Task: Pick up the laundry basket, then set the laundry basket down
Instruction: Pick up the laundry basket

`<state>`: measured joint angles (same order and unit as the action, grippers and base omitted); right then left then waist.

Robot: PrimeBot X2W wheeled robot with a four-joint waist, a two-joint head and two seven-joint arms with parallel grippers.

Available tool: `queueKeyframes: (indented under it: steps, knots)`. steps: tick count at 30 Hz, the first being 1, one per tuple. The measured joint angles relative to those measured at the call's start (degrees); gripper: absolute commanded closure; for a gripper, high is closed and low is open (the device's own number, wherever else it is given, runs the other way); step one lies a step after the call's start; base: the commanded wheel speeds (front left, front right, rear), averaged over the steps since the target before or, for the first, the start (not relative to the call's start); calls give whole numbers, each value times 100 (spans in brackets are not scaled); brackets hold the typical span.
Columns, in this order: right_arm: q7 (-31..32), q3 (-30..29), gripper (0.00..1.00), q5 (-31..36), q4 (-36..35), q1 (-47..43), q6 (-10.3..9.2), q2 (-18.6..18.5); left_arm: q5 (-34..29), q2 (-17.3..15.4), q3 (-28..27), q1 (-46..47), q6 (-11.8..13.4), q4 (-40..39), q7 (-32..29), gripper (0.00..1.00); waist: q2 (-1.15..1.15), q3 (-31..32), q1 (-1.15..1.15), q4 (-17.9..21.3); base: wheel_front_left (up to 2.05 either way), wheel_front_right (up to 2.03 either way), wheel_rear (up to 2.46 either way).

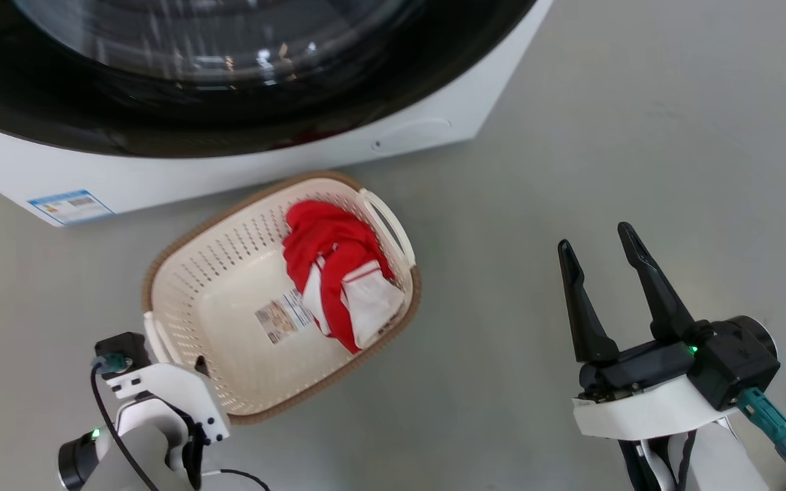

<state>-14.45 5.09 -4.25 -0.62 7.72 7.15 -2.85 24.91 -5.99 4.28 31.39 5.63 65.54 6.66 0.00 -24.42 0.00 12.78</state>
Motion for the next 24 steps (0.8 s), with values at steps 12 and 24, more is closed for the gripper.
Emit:
queueKeyframes:
  steps: [12,24]
  knots:
    - [-1,36,0,1,-177,157,0,0,98,-201,-86,430,92,552,143,0,0,-611,0,131,0,0,0]
    - [-1,89,0,8,-293,333,0,0,281,-240,-131,794,102,703,200,0,0,-1069,0,64,0,0,0]
